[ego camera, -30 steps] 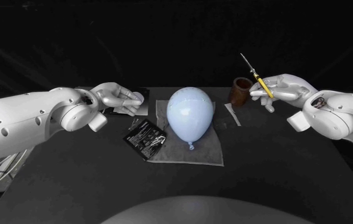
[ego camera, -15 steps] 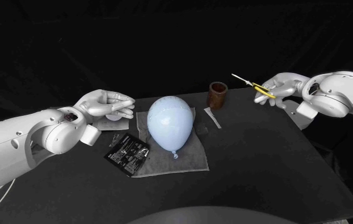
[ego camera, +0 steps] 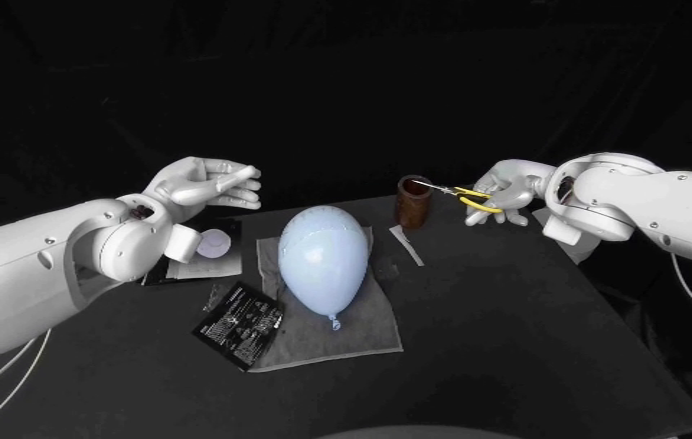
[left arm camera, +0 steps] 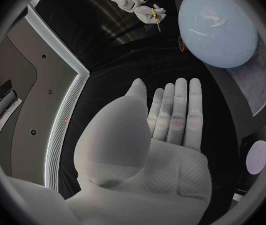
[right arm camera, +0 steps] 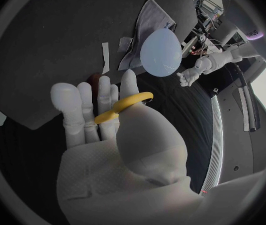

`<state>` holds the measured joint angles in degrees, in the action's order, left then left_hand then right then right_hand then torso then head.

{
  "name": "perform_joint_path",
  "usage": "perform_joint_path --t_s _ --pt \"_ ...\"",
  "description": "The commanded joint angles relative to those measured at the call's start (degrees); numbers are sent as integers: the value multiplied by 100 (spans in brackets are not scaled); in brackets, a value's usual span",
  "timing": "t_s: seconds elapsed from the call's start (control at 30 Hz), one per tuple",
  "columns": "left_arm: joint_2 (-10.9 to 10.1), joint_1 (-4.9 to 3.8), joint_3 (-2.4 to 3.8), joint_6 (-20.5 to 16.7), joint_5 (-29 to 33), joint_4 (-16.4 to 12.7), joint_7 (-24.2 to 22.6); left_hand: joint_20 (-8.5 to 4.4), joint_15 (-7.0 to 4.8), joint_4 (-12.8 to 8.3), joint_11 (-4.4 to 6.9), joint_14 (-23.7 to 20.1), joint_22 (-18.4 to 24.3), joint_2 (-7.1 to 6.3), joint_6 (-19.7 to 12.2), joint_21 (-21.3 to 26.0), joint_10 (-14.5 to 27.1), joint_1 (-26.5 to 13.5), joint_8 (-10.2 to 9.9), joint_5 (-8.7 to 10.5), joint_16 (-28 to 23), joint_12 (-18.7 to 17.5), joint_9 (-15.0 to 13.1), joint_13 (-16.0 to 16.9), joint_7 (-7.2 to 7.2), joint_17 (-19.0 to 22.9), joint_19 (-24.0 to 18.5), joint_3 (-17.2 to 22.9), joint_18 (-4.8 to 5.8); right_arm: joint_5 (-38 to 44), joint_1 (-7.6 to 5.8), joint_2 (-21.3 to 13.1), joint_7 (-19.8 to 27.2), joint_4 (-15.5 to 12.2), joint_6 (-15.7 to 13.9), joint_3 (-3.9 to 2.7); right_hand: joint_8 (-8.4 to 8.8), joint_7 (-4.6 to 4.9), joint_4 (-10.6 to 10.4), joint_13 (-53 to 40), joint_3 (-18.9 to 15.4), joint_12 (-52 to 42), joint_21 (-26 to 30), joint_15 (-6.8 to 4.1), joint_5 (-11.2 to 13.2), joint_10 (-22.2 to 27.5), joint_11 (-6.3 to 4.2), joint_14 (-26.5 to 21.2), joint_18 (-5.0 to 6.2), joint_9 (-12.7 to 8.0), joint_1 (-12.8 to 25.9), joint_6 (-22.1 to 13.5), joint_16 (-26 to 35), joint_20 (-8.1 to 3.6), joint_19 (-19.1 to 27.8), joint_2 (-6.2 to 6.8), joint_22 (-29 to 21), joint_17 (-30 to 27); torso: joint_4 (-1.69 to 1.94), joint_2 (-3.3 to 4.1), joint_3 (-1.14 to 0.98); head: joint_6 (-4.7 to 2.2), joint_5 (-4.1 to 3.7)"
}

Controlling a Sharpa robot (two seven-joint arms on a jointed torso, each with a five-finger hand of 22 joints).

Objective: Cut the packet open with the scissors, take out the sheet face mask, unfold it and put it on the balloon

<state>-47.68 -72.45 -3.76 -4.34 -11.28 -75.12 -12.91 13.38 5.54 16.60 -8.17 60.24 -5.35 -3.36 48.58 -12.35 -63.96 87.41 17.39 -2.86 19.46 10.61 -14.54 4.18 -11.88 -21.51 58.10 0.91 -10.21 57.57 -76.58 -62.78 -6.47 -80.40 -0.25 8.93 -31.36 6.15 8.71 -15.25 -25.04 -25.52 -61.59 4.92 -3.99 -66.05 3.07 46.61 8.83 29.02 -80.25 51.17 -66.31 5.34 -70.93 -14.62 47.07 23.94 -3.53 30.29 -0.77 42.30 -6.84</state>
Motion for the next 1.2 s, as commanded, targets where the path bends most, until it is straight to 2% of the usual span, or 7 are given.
perform_joint_path --t_s 0.03,0.23,0.4,0.53,0.73,1.13,1.2 --pt "201 -114 7 427 -49 240 83 45 -12 0 10 74 40 -1 -21 68 -46 -73 -39 6 -20 -61 11 -4 32 -11 -71 -49 -27 139 -9 40 78 55 -660 -5 33 -10 51 8 -161 40 -10 -567 -38 -376 -96 611 -24 4 -210 40 37 -8 -33 -195 -4 9 -1 5 -3 -105 -75" --pt "716 -354 37 665 -248 819 160 40 80 -7 -46 -182 98 20 -86 103 12 -114 -90 7 -336 -294 24 -31 2 64 36 -163 -48 -36 -11 159 100 -68 -879 -7 52 -7 50 13 -162 63 4 -569 -44 -379 -94 623 -23 1 -197 41 54 -13 -36 -199 -22 12 -52 18 -13 -232 -95" --pt "1041 -436 75 830 -300 1202 253 -68 123 8 -103 -237 103 39 -174 32 136 -229 -143 7 -491 -487 37 -40 -46 93 318 -295 -41 -83 -59 344 21 -117 -998 -11 68 -3 47 18 -162 83 12 -569 -44 -380 -91 631 -23 -3 -183 39 69 -16 -40 -201 -31 15 -56 14 -19 -322 -151" --pt "1311 -549 107 1105 -949 1565 427 292 273 3 -228 -547 182 143 -448 733 453 -923 -270 5 -795 -683 77 -41 -142 196 -773 -538 162 48 -154 607 -114 -4 -836 -12 115 16 27 29 -168 138 48 -559 10 -382 -74 642 -21 -8 -114 29 114 -13 -36 -182 -71 26 -47 9 -11 -403 -168" --pt "1698 -773 126 1302 -1582 2113 549 331 327 29 -247 -736 165 131 -445 848 451 -1163 -246 11 -1000 -666 63 -31 -156 298 -1006 -623 171 655 -242 1031 -248 291 -576 -12 137 24 22 34 -171 170 57 -551 49 -386 -66 646 -24 -6 -75 30 143 -7 -40 -160 -72 35 -25 15 -11 -557 -182" --pt "2481 -979 139 1268 -1869 3076 601 336 442 39 -359 -963 189 42 -517 886 669 -1460 -269 12 -1253 -693 71 -42 -288 439 -1812 -662 417 2621 -422 1856 -509 810 -1063 -14 154 0 15 32 -168 208 -23 -565 111 -480 -87 721 -48 12 5 103 188 -24 -140 -107 65 64 -80 28 -32 -802 84" --pt "2558 -1010 140 1203 -1878 3193 566 335 470 39 -392 -1016 187 -11 -548 881 748 -1536 -288 11 -1298 -697 79 -45 -327 462 -1842 -642 434 2985 -455 2045 -599 935 -1215 -15 159 -11 21 35 -163 220 -25 -570 114 -493 -97 734 -49 15 -4 116 198 -35 -152 -115 73 67 -60 22 -38 -810 110"
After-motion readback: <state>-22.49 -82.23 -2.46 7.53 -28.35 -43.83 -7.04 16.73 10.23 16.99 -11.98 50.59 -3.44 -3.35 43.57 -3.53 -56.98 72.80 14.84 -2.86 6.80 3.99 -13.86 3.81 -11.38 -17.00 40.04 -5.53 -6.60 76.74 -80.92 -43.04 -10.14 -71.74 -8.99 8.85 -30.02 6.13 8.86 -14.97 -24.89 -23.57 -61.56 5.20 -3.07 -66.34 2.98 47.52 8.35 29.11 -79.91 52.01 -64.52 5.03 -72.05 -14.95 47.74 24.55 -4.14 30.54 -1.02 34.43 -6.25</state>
